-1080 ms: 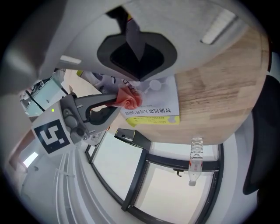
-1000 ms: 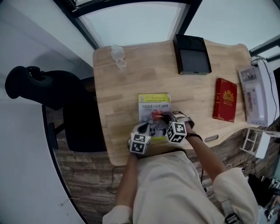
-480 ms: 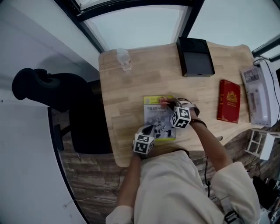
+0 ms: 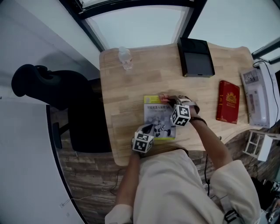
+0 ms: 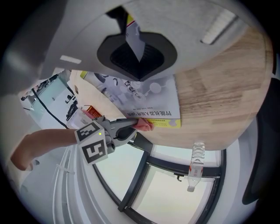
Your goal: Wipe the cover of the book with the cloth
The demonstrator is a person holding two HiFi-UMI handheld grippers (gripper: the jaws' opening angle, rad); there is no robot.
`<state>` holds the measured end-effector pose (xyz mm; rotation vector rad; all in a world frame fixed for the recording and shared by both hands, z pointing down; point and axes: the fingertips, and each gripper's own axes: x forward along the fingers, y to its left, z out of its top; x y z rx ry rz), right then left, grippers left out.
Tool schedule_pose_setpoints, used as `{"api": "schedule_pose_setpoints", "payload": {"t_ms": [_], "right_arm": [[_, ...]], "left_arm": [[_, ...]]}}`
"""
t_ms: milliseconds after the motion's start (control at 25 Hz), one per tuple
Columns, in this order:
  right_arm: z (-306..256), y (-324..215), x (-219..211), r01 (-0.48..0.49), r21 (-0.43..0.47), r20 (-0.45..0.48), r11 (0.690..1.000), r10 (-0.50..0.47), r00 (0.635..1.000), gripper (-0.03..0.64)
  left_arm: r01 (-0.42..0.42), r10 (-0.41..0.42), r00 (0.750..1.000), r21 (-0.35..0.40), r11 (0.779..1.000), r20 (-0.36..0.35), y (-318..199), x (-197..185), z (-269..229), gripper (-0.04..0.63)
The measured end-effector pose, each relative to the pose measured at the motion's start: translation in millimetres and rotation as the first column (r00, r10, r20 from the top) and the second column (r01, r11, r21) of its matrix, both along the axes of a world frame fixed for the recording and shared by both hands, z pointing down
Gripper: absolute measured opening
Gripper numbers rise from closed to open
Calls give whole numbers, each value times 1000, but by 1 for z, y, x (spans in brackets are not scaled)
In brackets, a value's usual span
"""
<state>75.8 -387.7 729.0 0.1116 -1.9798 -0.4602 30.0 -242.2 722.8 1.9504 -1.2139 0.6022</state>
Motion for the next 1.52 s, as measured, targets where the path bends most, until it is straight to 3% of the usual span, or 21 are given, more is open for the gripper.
{"api": "schedule_pose_setpoints", "payload": {"t_ms": [160, 720, 1160, 1520], "right_arm": [[0, 25, 5, 58, -18, 5, 998, -57, 998, 34], [0, 112, 24, 57, -83, 28, 995, -55, 998, 34], [1, 174, 36, -10, -113, 26, 994, 13, 1000, 34], [1, 218, 36, 28, -118, -15, 993, -29, 999, 34]], "left_arm": [[-1, 1, 1000, 2, 1000, -7, 0, -1, 0, 6], [16, -16, 1000, 15, 1000, -19, 1, -1, 1, 6], [9, -8, 998, 15, 1000, -64, 1, -3, -1, 6], [-2, 2, 999, 21, 1000, -40, 6, -3, -3, 6]]}}
